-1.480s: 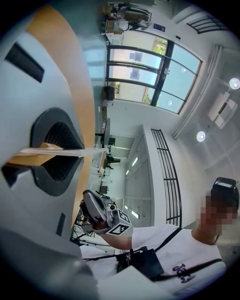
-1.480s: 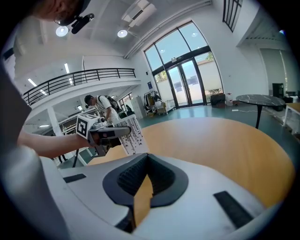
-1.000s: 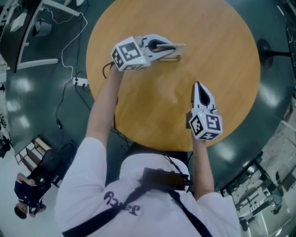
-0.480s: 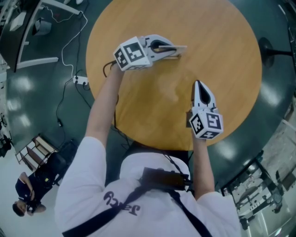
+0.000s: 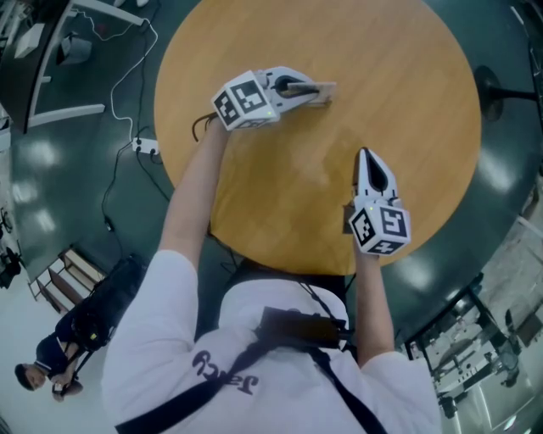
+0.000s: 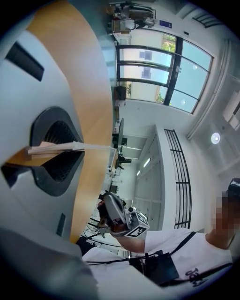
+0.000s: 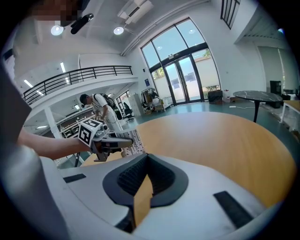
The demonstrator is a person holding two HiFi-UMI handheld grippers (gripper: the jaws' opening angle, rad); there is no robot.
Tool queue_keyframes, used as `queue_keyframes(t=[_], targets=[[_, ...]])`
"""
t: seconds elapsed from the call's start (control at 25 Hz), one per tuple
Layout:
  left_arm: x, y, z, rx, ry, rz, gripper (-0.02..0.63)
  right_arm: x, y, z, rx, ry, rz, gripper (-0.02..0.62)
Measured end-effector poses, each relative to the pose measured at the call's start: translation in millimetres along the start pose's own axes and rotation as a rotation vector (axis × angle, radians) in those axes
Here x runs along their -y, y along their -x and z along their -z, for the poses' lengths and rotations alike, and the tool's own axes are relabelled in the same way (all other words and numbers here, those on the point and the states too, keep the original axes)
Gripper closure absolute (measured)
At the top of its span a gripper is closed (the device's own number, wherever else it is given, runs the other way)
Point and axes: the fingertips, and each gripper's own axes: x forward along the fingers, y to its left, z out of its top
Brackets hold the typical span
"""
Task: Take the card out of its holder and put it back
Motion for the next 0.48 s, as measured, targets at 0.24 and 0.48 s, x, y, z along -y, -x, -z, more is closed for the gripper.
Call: queue_keyframes(t=[0.24, 0.48], targets=[[-7, -2, 2, -0.026, 0.035, -0.014, 0.575, -3, -2, -4, 0.009, 0.01, -0.016, 0.577], [-20, 19, 2, -0.034, 0.053, -0.18, 0.558, -11, 6, -9, 0.027, 0.044, -0.038, 0.577]])
